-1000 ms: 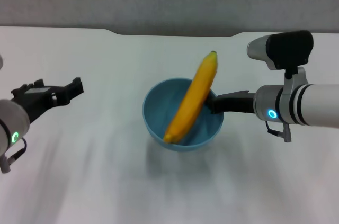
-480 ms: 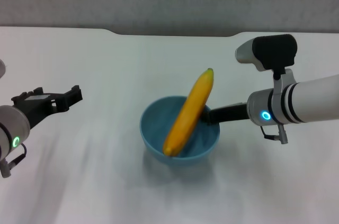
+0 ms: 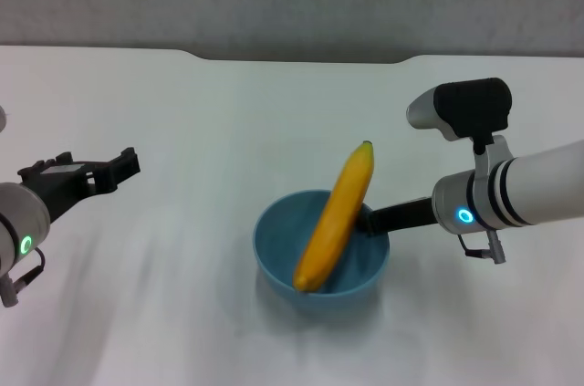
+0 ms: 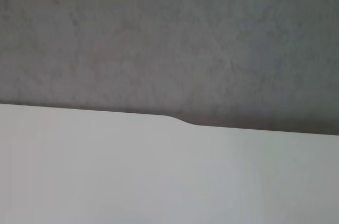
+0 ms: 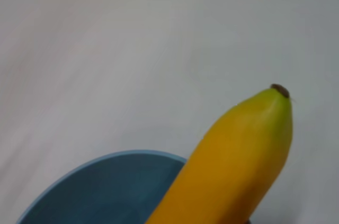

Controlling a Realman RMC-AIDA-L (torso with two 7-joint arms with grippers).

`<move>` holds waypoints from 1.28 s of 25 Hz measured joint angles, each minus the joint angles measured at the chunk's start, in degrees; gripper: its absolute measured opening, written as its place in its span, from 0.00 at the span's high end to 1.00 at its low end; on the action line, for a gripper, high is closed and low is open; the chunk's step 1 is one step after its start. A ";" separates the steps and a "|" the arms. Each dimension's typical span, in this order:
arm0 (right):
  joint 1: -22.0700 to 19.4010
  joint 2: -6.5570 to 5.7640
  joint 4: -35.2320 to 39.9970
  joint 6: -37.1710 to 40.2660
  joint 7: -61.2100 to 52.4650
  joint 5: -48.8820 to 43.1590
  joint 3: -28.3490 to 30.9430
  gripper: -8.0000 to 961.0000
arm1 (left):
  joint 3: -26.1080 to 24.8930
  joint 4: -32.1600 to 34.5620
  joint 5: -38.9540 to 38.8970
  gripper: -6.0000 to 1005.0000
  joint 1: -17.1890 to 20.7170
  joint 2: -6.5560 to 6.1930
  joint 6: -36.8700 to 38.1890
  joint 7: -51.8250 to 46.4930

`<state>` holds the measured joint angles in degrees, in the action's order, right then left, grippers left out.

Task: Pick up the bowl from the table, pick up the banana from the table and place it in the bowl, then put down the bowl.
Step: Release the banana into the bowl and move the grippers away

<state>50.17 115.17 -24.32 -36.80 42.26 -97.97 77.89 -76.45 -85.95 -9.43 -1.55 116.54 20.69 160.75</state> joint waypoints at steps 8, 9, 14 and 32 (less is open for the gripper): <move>-0.27 0.03 0.02 0.97 0.00 -2.74 -1.23 0.95 | -0.02 0.07 0.03 0.11 0.24 0.00 -0.26 0.00; -0.36 0.05 0.02 1.04 0.00 -2.83 -1.22 0.95 | -0.02 0.08 0.03 0.11 0.29 0.00 -0.30 0.00; -1.25 0.02 -0.99 1.44 0.10 -3.85 -1.25 0.94 | -0.03 0.09 0.03 0.11 0.61 0.00 -0.38 -0.14; -9.30 -0.04 -15.86 1.33 1.85 -8.66 -1.84 0.47 | -0.15 0.52 0.02 0.11 1.23 0.00 -0.39 -0.44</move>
<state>40.87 115.13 -40.19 -35.47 44.12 -106.64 76.05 -76.59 -85.43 -9.40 -0.32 116.54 20.30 160.31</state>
